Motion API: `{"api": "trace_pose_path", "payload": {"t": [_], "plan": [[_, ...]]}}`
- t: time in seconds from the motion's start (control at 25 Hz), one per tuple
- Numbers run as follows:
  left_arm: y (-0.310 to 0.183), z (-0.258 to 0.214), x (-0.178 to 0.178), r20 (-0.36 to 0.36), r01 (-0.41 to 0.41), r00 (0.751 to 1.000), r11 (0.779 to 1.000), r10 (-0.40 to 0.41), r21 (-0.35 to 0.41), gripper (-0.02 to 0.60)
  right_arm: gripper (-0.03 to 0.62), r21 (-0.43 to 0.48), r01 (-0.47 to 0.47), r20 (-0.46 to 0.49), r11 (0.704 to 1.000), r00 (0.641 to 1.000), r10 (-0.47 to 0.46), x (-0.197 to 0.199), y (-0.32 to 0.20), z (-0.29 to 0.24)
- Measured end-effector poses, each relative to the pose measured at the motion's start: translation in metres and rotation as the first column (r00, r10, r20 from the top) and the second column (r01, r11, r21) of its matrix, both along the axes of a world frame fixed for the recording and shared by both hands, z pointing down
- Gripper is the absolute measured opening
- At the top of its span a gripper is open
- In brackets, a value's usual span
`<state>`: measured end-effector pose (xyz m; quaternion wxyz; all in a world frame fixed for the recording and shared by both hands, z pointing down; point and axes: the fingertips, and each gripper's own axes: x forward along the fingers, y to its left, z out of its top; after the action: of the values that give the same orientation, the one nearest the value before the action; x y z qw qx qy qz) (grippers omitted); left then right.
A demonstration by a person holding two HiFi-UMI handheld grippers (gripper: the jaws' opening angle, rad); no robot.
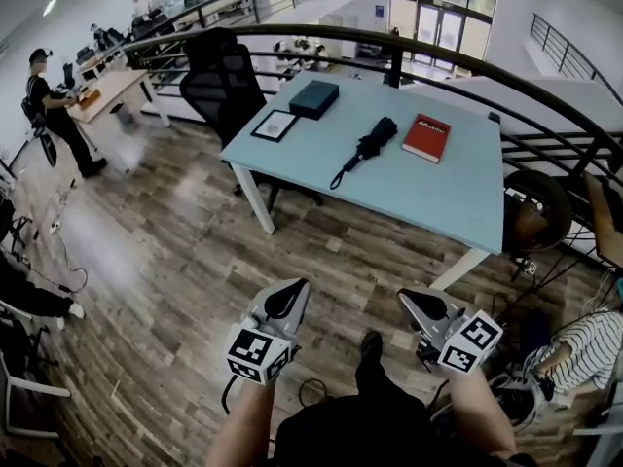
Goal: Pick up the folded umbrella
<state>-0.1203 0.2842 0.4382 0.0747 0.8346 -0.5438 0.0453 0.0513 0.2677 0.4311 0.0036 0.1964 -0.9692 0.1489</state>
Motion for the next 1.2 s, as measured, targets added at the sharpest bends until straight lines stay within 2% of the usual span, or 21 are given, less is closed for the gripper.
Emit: {"api": "trace_pose_path", "payload": {"t": [0.12,0.28,0.36,0.44,0.56,0.72,0.88,1.08,1.2], "plan": [[-0.046,-0.007,0.018,-0.069,-0.047,0.997,0.999,0.048,0.013,0.003,0.0,-0.025,0.01,0.008,1.0,1.0,-0.01,0.006,-0.045,0.008],[-0.106,-0.017,0.035,-0.165,-0.065,0.984,0.998,0.068,0.022,0.003,0.0,-0.06,0.012,0.022,0.998,1.0,-0.01,0.016,-0.106,0.014],[-0.135,-0.017,0.045,-0.154,-0.073,0.985,0.997,0.074,0.011,0.005,0.0,-0.07,0.017,0.036,0.997,0.999,-0.014,0.021,-0.135,0.013],[-0.158,-0.016,0.057,-0.113,-0.095,0.989,0.995,0.096,0.008,0.006,0.0,-0.076,0.027,0.041,0.997,0.999,-0.024,0.026,-0.158,0.013],[-0.184,-0.021,0.076,-0.071,-0.12,0.99,0.992,0.122,0.04,0.006,0.0,-0.08,0.037,0.015,0.996,0.999,-0.035,0.035,-0.183,0.018],[-0.212,-0.016,0.088,-0.102,-0.101,0.989,0.994,0.104,0.032,0.006,0.0,-0.088,0.037,-0.012,0.995,0.999,-0.039,0.045,-0.207,0.023],[-0.232,-0.008,0.095,-0.111,-0.128,0.986,0.992,0.128,0.013,0.007,0.0,-0.109,0.034,-0.017,0.993,0.999,-0.036,0.048,-0.221,0.029],[-0.261,-0.009,0.096,-0.054,-0.166,0.984,0.983,0.17,0.083,0.008,0.0,-0.122,0.039,-0.042,0.992,0.998,-0.045,0.035,-0.244,0.036],[-0.288,-0.004,0.088,-0.074,-0.172,0.981,0.979,0.18,0.111,0.008,0.0,-0.127,0.044,-0.056,0.991,0.997,-0.052,0.023,-0.266,0.041]]}}
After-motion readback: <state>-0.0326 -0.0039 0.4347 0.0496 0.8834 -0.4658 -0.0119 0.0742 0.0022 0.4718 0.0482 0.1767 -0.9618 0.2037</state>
